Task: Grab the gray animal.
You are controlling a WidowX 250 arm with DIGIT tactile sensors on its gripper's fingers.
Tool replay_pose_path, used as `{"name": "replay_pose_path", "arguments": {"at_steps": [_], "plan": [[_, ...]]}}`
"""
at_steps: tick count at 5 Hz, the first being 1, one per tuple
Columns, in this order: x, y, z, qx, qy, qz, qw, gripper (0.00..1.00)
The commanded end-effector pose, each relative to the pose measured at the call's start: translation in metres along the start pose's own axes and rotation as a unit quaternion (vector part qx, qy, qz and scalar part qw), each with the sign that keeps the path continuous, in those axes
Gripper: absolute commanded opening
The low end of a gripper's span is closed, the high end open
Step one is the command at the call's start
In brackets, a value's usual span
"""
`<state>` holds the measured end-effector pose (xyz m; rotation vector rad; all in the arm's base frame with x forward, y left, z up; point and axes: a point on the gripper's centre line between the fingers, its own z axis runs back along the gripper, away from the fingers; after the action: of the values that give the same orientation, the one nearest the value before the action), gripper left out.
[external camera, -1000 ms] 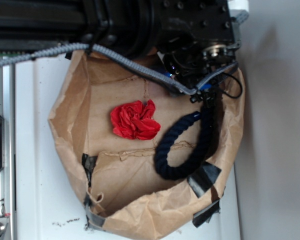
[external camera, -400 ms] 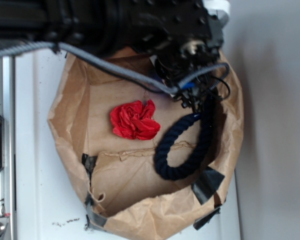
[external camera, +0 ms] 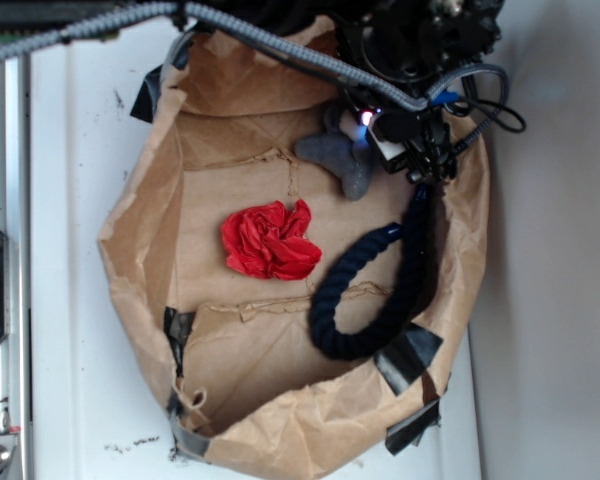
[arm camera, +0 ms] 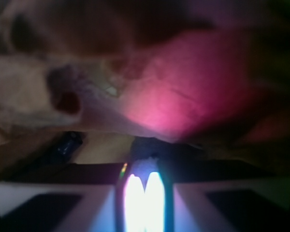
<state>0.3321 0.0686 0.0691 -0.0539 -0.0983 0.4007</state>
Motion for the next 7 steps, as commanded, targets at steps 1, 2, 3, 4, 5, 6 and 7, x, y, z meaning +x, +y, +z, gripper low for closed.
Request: {"name": "replay_pose_path", "arguments": {"at_steps": [1,2,3,4,5,6,7], "plan": [[0.014,0.008,0.018,-0.005,-0.034,0.011,0.999,1.0],[-0.021,-0.003,0.034,-0.021,-0.014,0.036,0.999,1.0],[-0.043,-0.016,0.06,-0.009,-0.031,0.008,0.999,1.0],[-0.052,-0.014,0.098,-0.036,-0.068,-0.003,0.997,1.0],[-0.052,-0.011,0.099,-0.068,-0.083,0.008,0.994,1.0],[-0.049,-0.012,0.064,-0.064,-0.143,0.008,0.988,1.0],[-0.042,-0.022,0.031,-0.05,-0.149,0.015,0.987,1.0]]}}
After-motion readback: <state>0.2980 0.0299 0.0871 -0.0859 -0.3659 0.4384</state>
